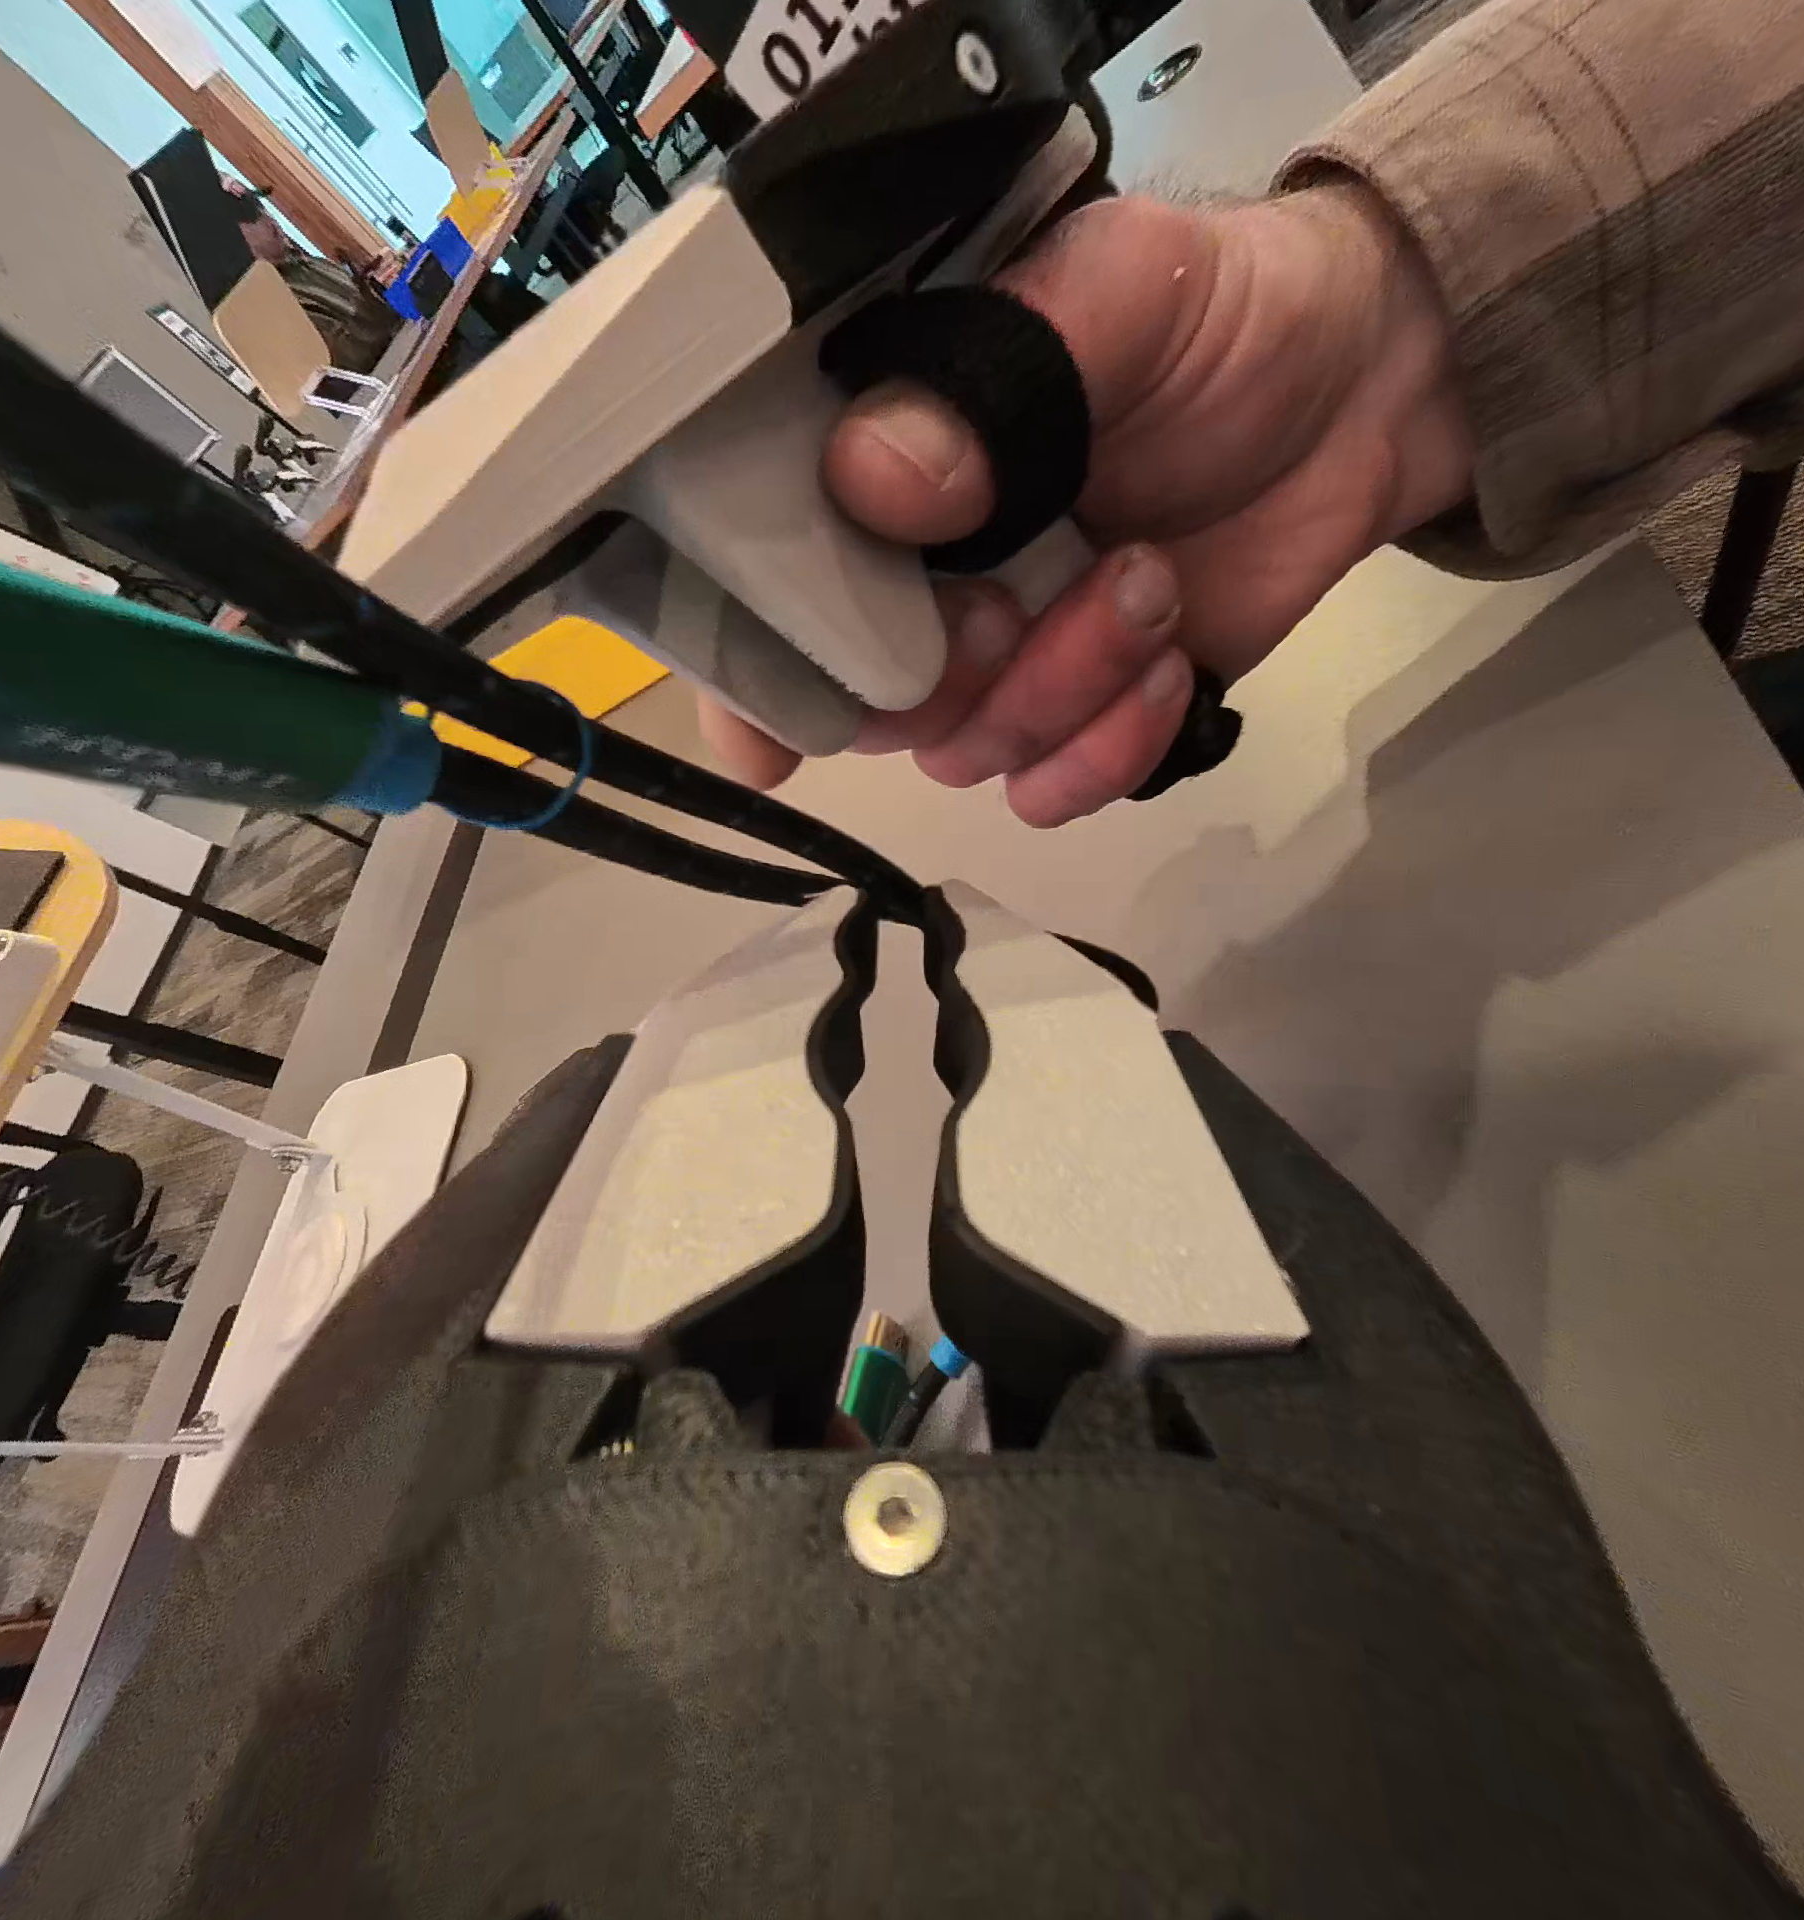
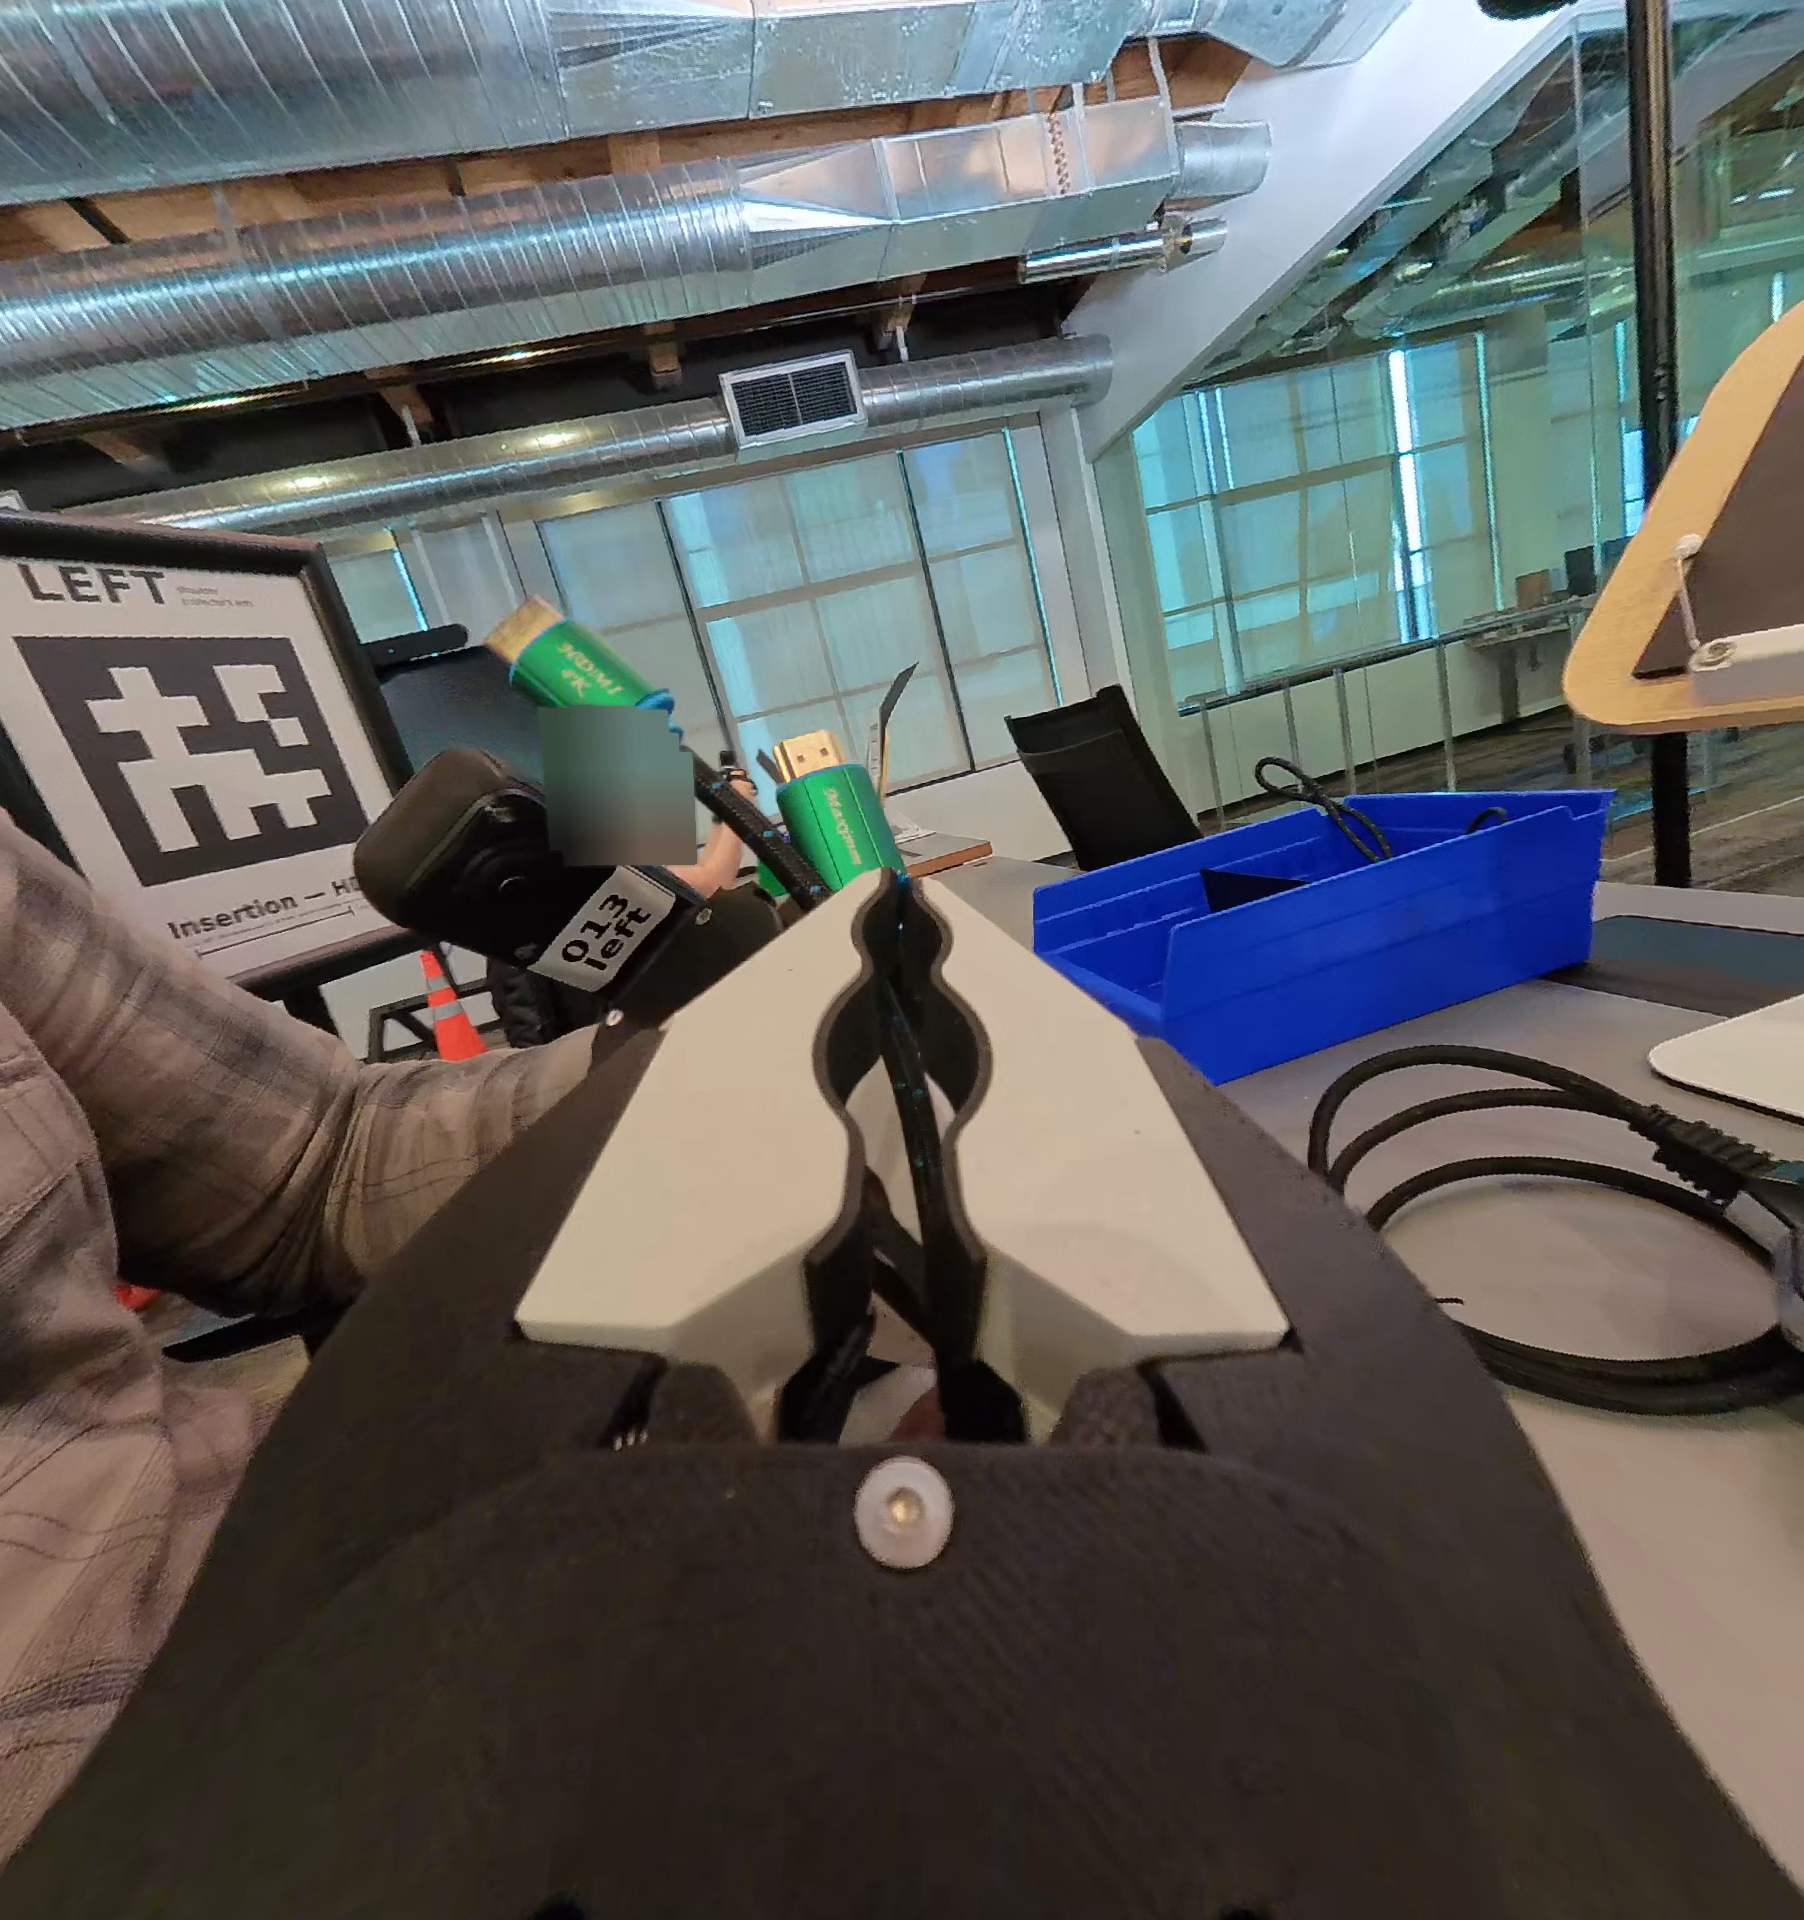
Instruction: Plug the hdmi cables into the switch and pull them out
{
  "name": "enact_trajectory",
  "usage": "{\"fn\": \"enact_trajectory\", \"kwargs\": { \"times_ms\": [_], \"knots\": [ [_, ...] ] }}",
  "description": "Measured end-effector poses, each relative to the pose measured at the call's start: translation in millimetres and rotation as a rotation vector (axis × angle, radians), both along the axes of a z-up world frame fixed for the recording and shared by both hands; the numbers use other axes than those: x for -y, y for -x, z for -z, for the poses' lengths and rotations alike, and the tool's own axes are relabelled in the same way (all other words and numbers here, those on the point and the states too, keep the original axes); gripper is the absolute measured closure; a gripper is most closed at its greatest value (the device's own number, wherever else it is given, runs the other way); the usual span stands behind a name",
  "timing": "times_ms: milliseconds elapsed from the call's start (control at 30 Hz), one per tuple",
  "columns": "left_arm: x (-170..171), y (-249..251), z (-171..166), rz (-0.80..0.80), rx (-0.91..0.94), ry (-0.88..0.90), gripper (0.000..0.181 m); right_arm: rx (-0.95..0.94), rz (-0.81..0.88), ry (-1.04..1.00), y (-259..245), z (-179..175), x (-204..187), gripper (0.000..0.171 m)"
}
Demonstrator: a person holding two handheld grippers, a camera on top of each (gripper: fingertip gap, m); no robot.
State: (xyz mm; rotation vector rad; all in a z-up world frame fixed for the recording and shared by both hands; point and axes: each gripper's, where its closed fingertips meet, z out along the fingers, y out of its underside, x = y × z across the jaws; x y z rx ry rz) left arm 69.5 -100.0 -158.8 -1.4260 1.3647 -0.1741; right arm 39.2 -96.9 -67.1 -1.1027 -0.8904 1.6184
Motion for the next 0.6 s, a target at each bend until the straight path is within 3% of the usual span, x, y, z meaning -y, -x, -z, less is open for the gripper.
{"fn": "enact_trajectory", "kwargs": {
  "times_ms": [33, 367, 600],
  "knots": [
    [1, -1, 0, 0.006, 0.004, 0.007, 0.173, 0.001, 0.014, -0.001, -1, 0, -2, 0.171],
    [20, -12, 1, 0.105, 0.035, 0.108, 0.181, 0.01, 0.079, 0.013, -8, 3, -20, 0.171],
    [12, 3, -21, 0.056, 0.081, 0.07, 0.162, 0.01, 0.087, 0.018, -12, 4, -24, 0.171]
  ]
}}
